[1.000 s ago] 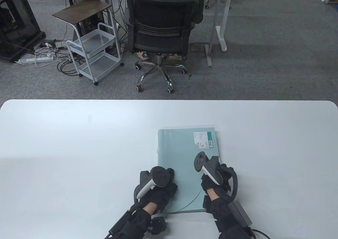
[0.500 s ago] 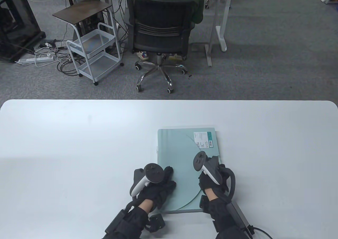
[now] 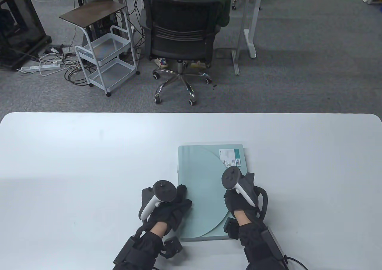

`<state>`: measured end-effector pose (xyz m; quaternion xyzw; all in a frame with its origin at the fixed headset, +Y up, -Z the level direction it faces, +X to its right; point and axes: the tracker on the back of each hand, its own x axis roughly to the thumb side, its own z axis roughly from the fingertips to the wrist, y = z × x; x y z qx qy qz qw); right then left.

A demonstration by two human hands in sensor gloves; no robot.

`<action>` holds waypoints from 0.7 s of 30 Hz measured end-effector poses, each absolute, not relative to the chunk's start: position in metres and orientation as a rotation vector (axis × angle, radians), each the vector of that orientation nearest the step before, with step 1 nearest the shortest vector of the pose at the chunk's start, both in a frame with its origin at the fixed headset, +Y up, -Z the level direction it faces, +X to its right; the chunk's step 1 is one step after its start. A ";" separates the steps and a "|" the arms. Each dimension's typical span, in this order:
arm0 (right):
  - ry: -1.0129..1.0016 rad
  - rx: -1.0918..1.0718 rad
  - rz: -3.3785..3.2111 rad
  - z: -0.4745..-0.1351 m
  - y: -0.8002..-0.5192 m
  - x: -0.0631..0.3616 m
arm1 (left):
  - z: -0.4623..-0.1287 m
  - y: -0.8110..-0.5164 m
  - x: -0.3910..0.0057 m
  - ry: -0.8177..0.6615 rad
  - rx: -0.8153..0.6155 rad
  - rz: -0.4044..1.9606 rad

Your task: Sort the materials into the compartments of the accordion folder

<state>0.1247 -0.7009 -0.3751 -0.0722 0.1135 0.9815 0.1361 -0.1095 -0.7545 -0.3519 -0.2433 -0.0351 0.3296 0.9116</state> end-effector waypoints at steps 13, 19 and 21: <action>0.189 -0.069 2.787 -0.373 -0.679 0.097 | -0.352 -0.719 -0.152 -0.107 -0.341 0.433; 0.132 0.086 2.760 -0.374 -0.679 0.063 | -0.347 -0.704 -0.167 -0.145 -0.187 0.311; 0.119 0.184 2.779 -0.369 -0.679 0.049 | -0.345 -0.696 -0.170 -0.153 -0.142 0.281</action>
